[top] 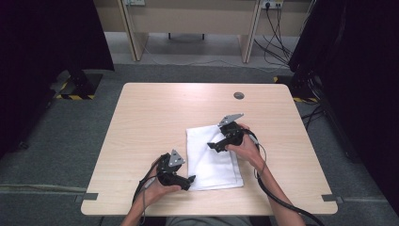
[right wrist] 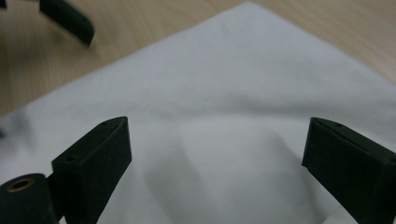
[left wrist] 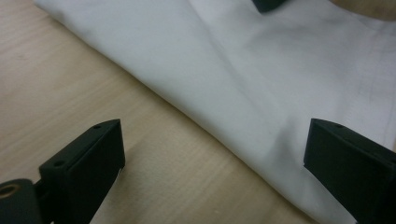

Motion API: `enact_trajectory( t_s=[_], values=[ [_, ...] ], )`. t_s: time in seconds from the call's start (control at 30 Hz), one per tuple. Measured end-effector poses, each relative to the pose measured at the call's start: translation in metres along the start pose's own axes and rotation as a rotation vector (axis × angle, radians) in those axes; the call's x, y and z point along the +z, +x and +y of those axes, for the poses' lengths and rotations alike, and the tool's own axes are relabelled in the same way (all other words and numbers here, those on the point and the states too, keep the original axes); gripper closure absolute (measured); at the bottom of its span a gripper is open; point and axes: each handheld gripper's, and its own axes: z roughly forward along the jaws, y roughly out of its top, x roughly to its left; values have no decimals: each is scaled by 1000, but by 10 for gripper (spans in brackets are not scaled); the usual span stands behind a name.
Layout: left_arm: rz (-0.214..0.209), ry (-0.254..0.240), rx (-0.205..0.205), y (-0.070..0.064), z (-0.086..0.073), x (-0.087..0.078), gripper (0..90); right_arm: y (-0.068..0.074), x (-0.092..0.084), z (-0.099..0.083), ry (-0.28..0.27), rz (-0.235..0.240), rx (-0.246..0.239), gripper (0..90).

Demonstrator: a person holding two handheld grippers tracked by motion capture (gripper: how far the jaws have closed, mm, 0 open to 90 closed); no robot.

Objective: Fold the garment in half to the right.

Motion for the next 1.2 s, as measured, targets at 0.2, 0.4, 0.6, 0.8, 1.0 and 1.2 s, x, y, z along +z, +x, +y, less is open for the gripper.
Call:
enact_trajectory(
  t_s=[0.2, 0.4, 0.6, 0.8, 1.0, 1.2],
  values=[
    [69, -1, -43, 18, 15, 20, 46, 1, -4, -13, -17, 11, -9, 84],
    [77, 40, -54, 22, 14, 29, 36, 2, -10, -22, -28, 23, -32, 84],
    [71, 54, -62, 23, 13, 29, 28, 2, -20, -35, -39, 5, -11, 86],
    [75, 55, -58, 22, 13, 29, 23, 16, -32, -32, -70, -29, -45, 82],
    [77, 57, -59, 23, 13, 29, 22, 29, -29, -46, -34, -18, -11, 72],
    [78, 57, -49, 22, 14, 29, 15, 31, -44, -60, -32, -22, 23, 84]
  ],
)
